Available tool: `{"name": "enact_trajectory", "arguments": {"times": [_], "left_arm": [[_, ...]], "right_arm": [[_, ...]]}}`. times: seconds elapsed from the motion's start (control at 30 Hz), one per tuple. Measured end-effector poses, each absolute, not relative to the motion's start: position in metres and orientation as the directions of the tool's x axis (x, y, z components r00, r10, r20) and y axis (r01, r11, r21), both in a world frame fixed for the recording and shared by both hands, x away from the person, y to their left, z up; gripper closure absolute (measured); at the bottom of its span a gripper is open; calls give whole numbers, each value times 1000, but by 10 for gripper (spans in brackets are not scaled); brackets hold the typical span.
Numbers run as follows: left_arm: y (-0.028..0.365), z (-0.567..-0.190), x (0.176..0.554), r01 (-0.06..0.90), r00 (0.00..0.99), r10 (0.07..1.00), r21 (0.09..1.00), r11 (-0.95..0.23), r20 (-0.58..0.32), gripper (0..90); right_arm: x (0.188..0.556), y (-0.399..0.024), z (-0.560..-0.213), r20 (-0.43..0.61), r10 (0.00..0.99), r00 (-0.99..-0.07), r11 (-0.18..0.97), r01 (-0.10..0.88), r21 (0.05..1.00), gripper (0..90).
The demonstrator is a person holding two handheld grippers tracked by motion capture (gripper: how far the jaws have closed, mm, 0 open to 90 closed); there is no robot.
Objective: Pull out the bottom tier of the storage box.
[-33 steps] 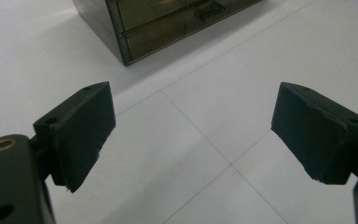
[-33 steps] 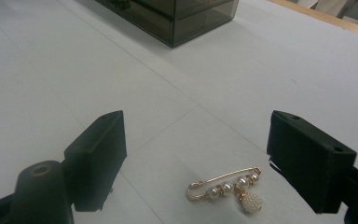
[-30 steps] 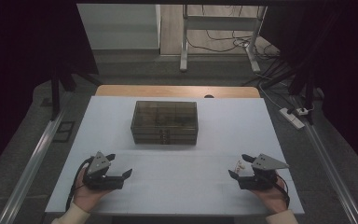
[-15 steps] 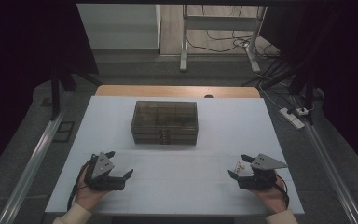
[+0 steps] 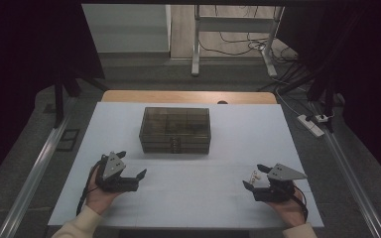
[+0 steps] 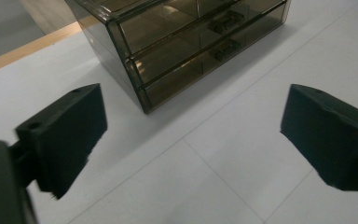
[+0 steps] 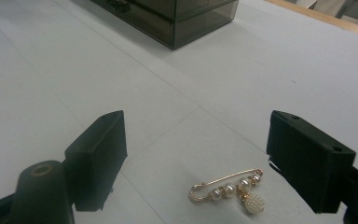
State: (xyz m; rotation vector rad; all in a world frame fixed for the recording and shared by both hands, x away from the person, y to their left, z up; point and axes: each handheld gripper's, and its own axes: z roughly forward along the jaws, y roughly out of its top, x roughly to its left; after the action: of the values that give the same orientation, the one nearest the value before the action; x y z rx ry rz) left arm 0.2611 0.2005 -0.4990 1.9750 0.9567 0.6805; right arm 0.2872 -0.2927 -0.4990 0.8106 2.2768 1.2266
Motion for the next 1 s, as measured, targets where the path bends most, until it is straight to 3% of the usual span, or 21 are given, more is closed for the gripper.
{"name": "enact_trajectory", "arguments": {"times": [0.6, 1.0], "left_arm": [[177, -527, 263, 280, 616, 691, 715, -641, 379, 145], [163, -529, 262, 197, 613, 618, 661, -724, 493, 155]], "right_arm": [[290, -292, -502, -88, 669, -738, 444, 301, 844, 193], [290, -291, -502, -91, 665, -742, 452, 302, 840, 194]]}}
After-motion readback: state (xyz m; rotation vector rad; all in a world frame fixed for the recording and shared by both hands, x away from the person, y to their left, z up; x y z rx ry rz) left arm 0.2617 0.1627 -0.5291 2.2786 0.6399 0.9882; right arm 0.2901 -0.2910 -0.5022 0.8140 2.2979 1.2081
